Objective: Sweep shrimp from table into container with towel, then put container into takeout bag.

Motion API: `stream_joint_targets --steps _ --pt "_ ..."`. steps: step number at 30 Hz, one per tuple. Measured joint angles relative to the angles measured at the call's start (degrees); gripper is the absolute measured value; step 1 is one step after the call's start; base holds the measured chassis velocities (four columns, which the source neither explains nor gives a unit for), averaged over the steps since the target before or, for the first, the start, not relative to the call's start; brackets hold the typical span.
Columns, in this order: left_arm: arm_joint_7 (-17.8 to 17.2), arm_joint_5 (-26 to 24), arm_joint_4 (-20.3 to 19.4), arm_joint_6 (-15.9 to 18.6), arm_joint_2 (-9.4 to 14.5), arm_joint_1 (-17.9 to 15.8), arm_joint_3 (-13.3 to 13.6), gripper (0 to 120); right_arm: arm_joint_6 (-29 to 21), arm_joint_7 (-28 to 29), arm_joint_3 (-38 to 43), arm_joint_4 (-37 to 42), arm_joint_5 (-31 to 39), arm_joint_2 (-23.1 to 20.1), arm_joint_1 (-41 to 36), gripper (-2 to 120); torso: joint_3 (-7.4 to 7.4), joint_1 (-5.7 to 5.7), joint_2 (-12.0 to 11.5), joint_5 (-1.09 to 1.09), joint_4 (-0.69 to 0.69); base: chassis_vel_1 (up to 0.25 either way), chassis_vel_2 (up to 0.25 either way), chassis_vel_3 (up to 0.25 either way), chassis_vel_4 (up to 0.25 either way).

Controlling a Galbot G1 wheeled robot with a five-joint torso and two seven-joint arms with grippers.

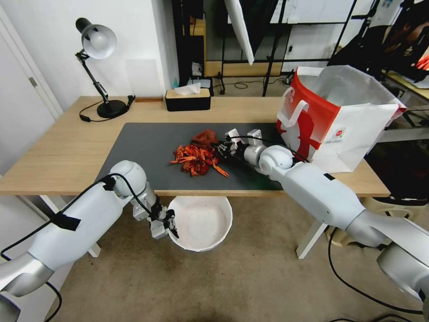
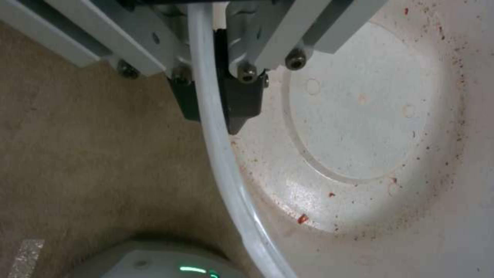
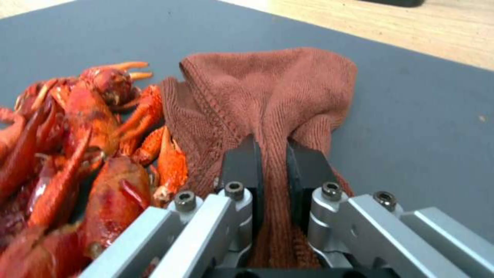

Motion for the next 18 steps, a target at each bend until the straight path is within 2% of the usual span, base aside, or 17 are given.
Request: stream_joint_targets --steps 18 --pt "0.0 -0.6 0.3 0.9 -0.9 -1.5 1.7 0 -1.2 3.0 2.2 6.5 0.8 -2.3 -5.0 7 -0.01 0.00 0.0 0.01 0.00 0.000 0.000 0.000 0.000"
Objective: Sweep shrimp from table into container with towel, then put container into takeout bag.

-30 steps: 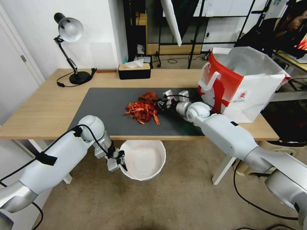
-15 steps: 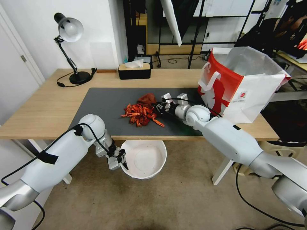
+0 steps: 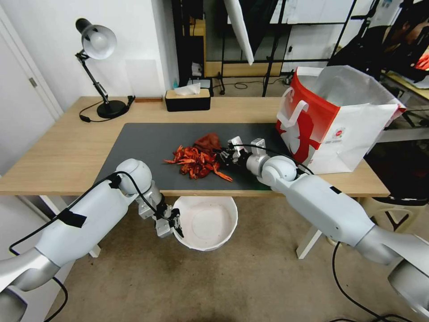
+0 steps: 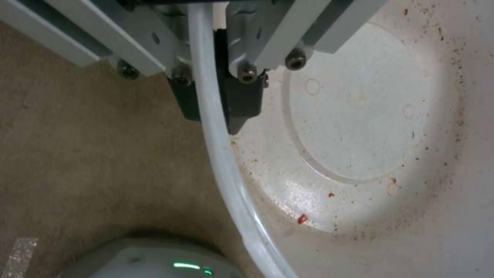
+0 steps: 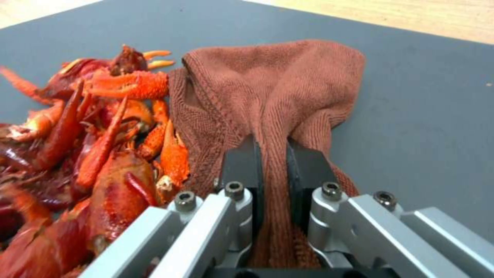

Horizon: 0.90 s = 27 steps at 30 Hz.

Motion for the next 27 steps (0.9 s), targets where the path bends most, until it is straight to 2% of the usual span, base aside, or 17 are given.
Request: stream_joint_targets --steps 27 --pt "0.0 0.0 0.3 0.5 -0.4 -0.8 -0.1 0 -1.8 2.6 0.6 11.0 1.3 -4.8 -5.6 7 0.00 0.01 0.0 0.00 0.00 0.000 0.000 0.000 0.000"
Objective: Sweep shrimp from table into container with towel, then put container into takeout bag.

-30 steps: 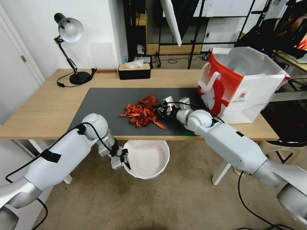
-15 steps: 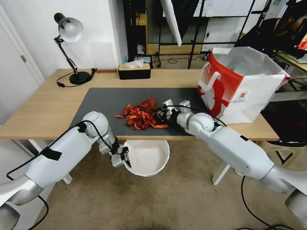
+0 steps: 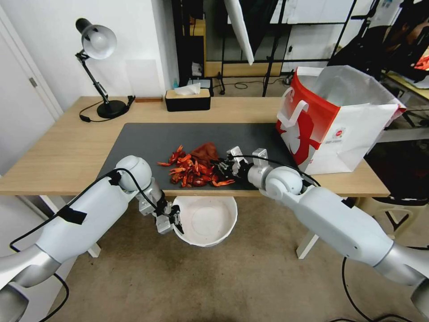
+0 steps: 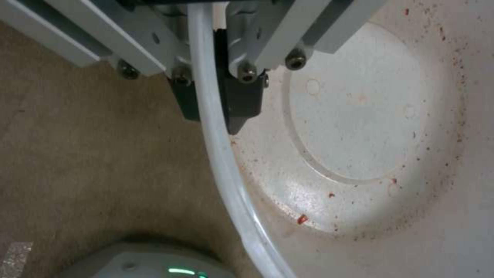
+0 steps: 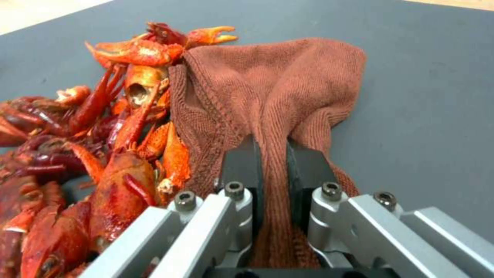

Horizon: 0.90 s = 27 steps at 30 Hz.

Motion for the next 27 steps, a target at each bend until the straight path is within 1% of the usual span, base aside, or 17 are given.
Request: stream_joint_targets --steps 18,27 --pt "0.0 0.4 0.7 0.0 -0.8 -0.3 0.2 0 -0.3 1.2 1.4 6.5 0.2 -3.1 -4.2 7 0.01 0.00 0.0 0.00 0.00 0.000 0.000 0.000 0.000" --pt "0.0 0.5 0.7 0.0 -0.7 -0.3 0.3 0 -0.4 1.2 2.4 8.3 0.2 -4.5 -5.6 7 0.01 0.00 0.0 0.00 0.00 0.000 0.000 0.000 0.000"
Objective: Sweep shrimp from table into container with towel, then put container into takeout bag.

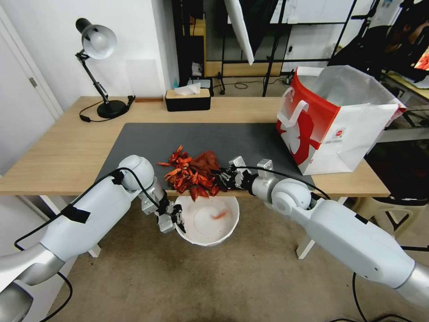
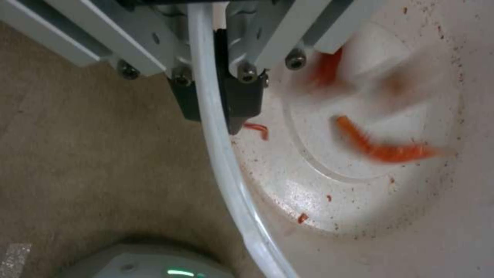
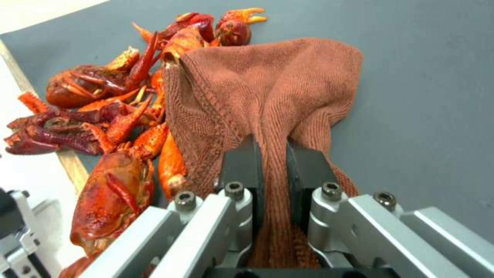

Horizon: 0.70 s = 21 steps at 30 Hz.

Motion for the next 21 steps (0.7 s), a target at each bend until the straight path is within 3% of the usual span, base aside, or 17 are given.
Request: stream_joint_targets --steps 21 --pt "0.0 -0.1 -0.6 0.1 1.5 0.6 -1.2 0 -0.4 0.6 1.0 5.6 0.1 -1.9 -2.8 7 -0.01 0.00 0.0 -0.01 0.00 0.000 0.000 0.000 0.000"
